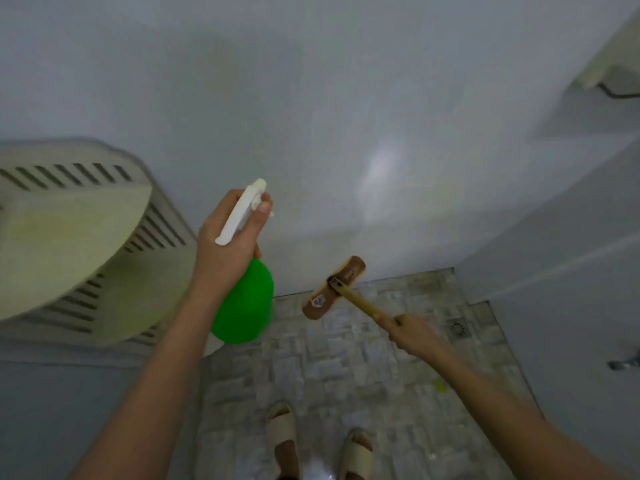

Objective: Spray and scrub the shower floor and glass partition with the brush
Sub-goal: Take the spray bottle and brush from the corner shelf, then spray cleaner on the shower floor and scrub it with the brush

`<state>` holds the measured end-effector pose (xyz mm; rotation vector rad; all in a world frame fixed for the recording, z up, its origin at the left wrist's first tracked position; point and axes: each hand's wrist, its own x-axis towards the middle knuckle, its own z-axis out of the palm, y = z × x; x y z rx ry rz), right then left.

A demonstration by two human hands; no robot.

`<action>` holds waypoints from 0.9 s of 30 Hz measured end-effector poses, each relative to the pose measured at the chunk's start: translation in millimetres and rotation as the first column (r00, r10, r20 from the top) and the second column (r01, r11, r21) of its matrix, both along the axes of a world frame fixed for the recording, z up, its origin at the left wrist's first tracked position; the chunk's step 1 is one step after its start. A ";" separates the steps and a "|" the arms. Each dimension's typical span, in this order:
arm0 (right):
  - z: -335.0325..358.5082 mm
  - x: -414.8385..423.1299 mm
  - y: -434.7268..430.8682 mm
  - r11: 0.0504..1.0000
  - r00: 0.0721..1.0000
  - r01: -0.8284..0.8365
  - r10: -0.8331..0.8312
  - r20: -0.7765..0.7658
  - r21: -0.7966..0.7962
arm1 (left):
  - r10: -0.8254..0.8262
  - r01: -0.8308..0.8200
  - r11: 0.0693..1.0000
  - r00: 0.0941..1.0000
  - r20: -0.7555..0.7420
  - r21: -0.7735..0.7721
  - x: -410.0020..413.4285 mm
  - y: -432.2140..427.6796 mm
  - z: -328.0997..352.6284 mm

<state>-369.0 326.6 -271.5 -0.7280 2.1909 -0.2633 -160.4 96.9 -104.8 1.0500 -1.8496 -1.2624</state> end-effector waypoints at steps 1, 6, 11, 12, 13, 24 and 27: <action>-4.4 -6.3 20.8 0.998 0.998 0.061 -0.061 0.014 -0.014 | -0.029 0.028 0.999 0.999 0.014 0.015 -12.5 15.1 -12.9; -24.7 -41.4 113.2 0.943 0.944 0.331 -0.330 0.022 -0.043 | -0.171 0.167 0.983 0.983 0.060 0.071 -68.9 88.0 -82.8; -57.7 -83.5 190.4 0.812 0.812 0.584 -0.583 0.018 -0.014 | -0.301 0.289 0.936 0.953 0.029 0.203 -128.2 147.6 -147.9; -62.0 -88.3 198.1 0.789 0.789 0.614 -0.614 0.017 -0.022 | -0.318 0.303 0.929 0.947 0.041 0.215 -135.0 153.1 -158.3; -69.5 -93.2 206.9 0.753 0.753 0.658 -0.657 0.026 -0.024 | -0.339 0.319 0.923 0.938 0.066 0.215 -145.2 159.3 -173.3; -282.9 -151.6 233.5 0.400 0.413 0.908 -0.905 0.102 -0.122 | -0.583 0.569 0.812 0.778 0.234 0.129 -238.0 170.0 -440.4; -360.6 -167.8 228.9 0.380 0.392 0.918 -0.914 0.106 -0.115 | -0.632 0.630 0.770 0.731 0.258 0.102 -255.1 166.3 -521.5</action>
